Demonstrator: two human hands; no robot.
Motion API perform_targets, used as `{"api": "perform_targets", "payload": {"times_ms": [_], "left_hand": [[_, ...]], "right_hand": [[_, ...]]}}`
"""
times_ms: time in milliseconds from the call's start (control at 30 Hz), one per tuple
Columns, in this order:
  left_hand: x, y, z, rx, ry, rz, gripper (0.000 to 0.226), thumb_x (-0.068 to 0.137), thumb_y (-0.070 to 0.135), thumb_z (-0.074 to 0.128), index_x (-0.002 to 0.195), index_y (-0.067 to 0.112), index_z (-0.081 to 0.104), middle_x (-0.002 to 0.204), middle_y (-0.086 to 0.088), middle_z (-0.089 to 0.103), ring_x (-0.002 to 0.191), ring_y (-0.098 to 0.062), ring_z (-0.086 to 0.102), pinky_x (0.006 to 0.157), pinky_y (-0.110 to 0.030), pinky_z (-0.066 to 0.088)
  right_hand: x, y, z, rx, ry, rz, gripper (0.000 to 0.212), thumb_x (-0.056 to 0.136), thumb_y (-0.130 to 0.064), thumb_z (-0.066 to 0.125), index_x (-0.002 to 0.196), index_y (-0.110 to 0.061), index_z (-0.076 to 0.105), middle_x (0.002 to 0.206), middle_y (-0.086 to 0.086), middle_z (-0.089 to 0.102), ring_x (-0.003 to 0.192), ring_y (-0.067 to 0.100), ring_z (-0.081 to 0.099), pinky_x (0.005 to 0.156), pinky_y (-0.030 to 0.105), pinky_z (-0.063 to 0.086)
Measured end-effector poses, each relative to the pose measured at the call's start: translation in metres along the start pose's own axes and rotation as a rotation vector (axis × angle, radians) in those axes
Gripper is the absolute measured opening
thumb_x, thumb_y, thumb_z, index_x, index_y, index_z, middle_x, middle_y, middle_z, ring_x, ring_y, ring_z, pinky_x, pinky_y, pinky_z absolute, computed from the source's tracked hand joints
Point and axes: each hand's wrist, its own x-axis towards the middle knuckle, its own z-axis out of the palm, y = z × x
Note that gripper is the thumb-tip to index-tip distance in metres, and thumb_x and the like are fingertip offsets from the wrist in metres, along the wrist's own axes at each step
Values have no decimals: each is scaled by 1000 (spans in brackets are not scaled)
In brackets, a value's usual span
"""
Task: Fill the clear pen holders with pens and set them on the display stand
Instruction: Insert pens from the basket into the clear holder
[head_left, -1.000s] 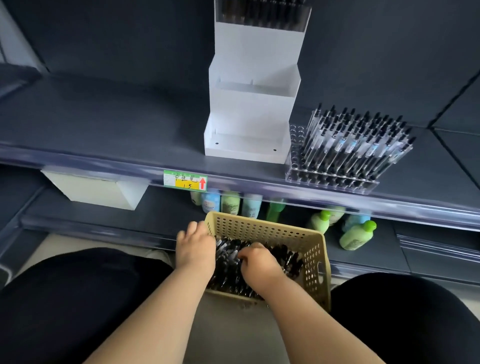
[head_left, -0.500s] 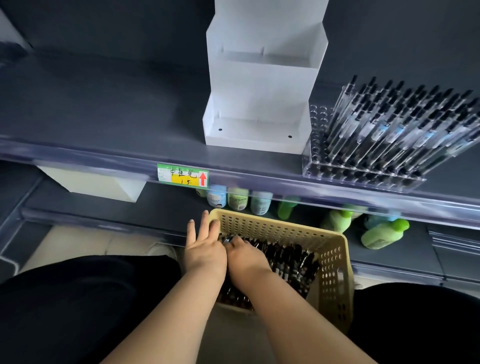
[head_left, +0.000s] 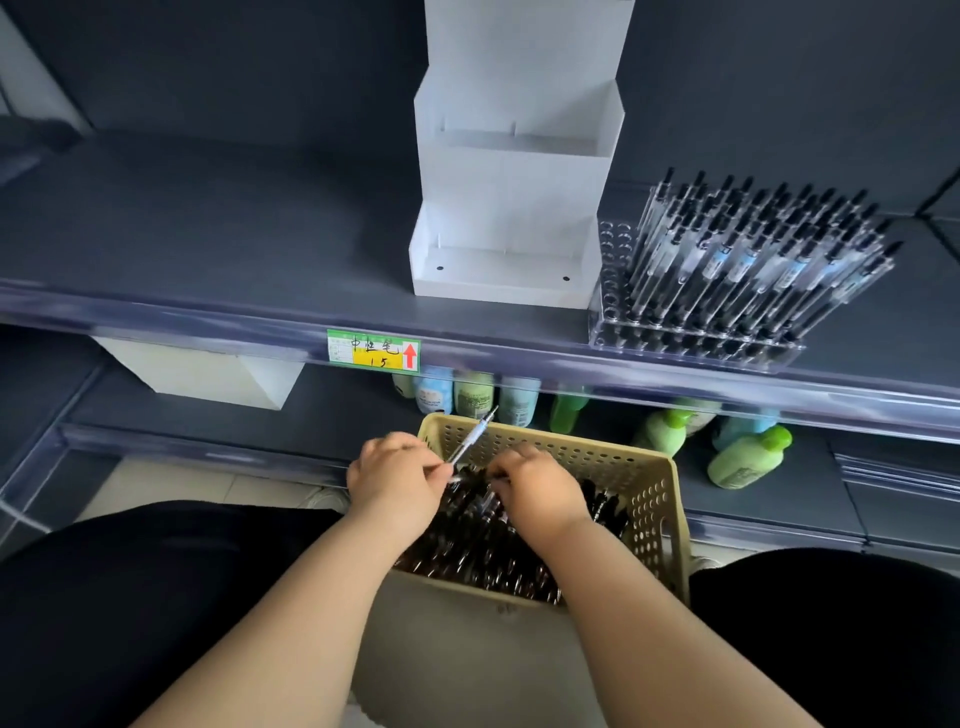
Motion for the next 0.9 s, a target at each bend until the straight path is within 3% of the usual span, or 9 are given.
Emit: {"api": "perform_targets", "payload": {"times_ms": [100, 200, 300, 400, 500, 567, 633, 700, 900], "left_hand": [[-6, -1, -13, -289, 21, -16, 24, 94, 38, 50, 109, 28, 65, 118, 6, 60, 106, -17, 52, 91, -31, 40], [-19, 2, -29, -517, 73, 33, 27, 94, 30, 52, 116, 18, 62, 113, 5, 63, 95, -9, 53, 81, -24, 38], [-31, 5, -44, -611, 134, 84, 28, 94, 28, 52, 120, 19, 60, 110, 10, 60, 95, -5, 51, 82, -21, 37], [-42, 7, -56, -692, 179, 116, 26, 93, 25, 54, 119, 22, 59, 102, 18, 56, 92, 1, 52, 80, -15, 37], [-49, 12, -60, -751, 206, 169, 22, 91, 25, 57, 113, 27, 60, 99, 19, 60, 97, -1, 57, 85, -22, 46], [-53, 18, -62, -753, 215, 223, 18, 91, 24, 57, 108, 31, 59, 100, 18, 62, 95, 3, 56, 83, -18, 46], [-56, 27, -65, -750, 204, 273, 16, 91, 24, 57, 103, 34, 56, 97, 23, 59, 91, 10, 53, 75, -7, 40], [-55, 37, -65, -763, 186, 297, 15, 91, 23, 58, 103, 33, 56, 96, 23, 59, 90, 12, 53, 73, -5, 39], [-41, 74, -67, -822, 170, 358, 14, 90, 22, 60, 100, 29, 64, 93, 16, 67, 88, 5, 61, 83, -19, 48]], "right_hand": [[-14, 4, -14, 77, 85, 62, 27, 96, -27, 49, 121, -21, 52, 119, 0, 58, 108, 20, 54, 85, 32, 49], [-33, 2, -25, 278, 208, 112, 27, 91, -28, 56, 115, -22, 44, 101, -9, 62, 90, 13, 60, 75, 31, 52], [-46, -5, -39, 521, 222, 34, 23, 90, -19, 57, 104, -28, 41, 88, -7, 59, 77, 11, 59, 66, 27, 54], [-58, -19, -61, 875, 202, -8, 27, 93, -4, 45, 99, -29, 56, 81, -1, 59, 64, 11, 53, 54, 18, 46], [-66, -29, -84, 1389, 170, -55, 44, 89, 10, 29, 95, -14, 66, 84, 6, 64, 61, 14, 52, 49, 23, 38], [-70, -31, -98, 1571, 171, -118, 41, 88, 12, 33, 97, -12, 64, 82, 7, 66, 63, 17, 54, 51, 26, 36], [-73, -32, -109, 1558, 196, -161, 27, 89, 5, 44, 99, -14, 60, 79, 5, 67, 63, 16, 56, 52, 25, 39], [-74, -33, -116, 1469, 232, -166, 17, 92, -2, 50, 100, -15, 57, 77, 4, 67, 62, 15, 57, 53, 24, 41], [-63, -35, -133, 1199, 330, -112, 17, 98, -21, 44, 104, -19, 59, 53, -3, 53, 48, 12, 47, 49, 23, 39]]}}
